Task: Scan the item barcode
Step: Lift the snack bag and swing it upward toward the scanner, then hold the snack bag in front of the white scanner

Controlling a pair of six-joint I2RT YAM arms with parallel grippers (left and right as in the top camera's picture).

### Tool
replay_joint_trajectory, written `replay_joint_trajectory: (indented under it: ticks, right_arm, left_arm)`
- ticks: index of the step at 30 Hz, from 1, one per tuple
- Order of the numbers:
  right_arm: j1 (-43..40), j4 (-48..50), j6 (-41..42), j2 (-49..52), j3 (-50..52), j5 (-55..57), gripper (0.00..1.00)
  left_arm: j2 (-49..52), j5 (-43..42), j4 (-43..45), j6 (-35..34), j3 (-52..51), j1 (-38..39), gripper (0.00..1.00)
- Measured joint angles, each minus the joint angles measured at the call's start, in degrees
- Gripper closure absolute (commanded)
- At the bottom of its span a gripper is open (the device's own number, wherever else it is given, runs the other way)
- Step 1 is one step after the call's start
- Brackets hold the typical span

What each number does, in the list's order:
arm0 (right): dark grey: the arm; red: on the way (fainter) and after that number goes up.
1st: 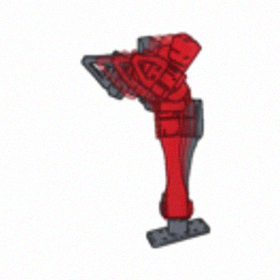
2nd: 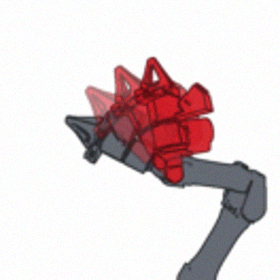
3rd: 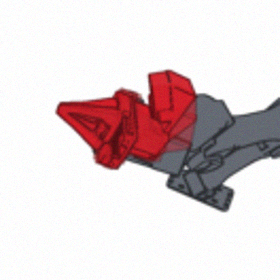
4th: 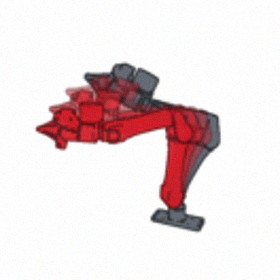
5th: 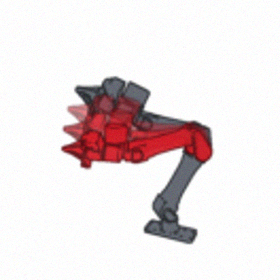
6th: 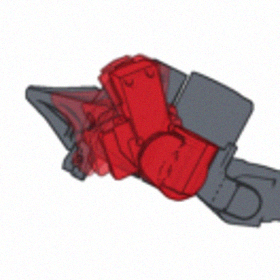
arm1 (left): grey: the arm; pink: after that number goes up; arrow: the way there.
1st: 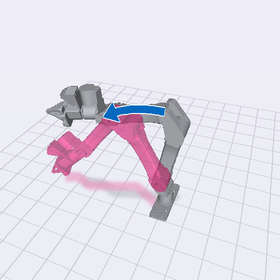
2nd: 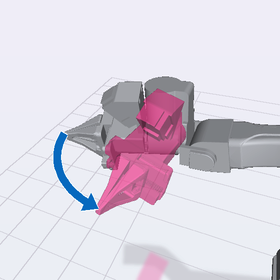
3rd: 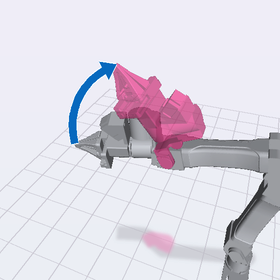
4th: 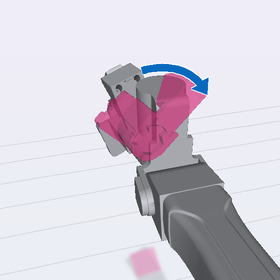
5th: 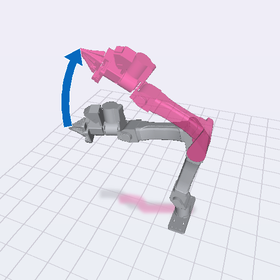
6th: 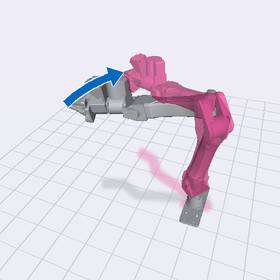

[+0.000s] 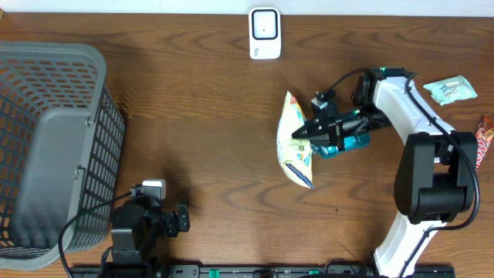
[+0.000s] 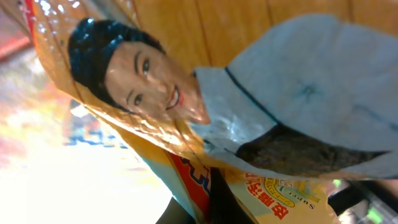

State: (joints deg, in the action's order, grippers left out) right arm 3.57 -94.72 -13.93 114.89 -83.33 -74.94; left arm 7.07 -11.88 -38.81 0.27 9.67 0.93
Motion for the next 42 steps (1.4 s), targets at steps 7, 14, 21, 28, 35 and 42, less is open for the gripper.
replay_joint_trajectory:
  ticks: [7,14,21,28,35,42]
  right_arm:
    - [-1.14,10.34,1.46,-2.03,-6.47,2.03,0.99]
    - [-0.50,35.89,38.07,-3.06,-8.11,25.70,0.99]
    - [4.37,52.17,66.34,-3.06,-8.04,42.07,0.99]
    - [7.17,75.78,79.76,-3.06,-8.00,51.95,0.98]
    - [14.75,87.67,82.84,-3.08,-8.07,72.22,0.98]
    - [17.68,101.18,81.77,-1.20,-8.50,85.26,0.98]
  left_arm:
    - [0.00,0.00,0.00,0.00,0.00,0.00,0.02]
    - [0.00,0.00,0.00,0.00,0.00,0.00,0.02]
    - [0.00,0.00,0.00,0.00,0.00,0.00,0.02]
    - [0.00,0.00,0.00,0.00,0.00,0.00,0.02]
    - [0.00,0.00,0.00,0.00,0.00,0.00,0.02]
    - [0.00,0.00,0.00,0.00,0.00,0.00,0.02]
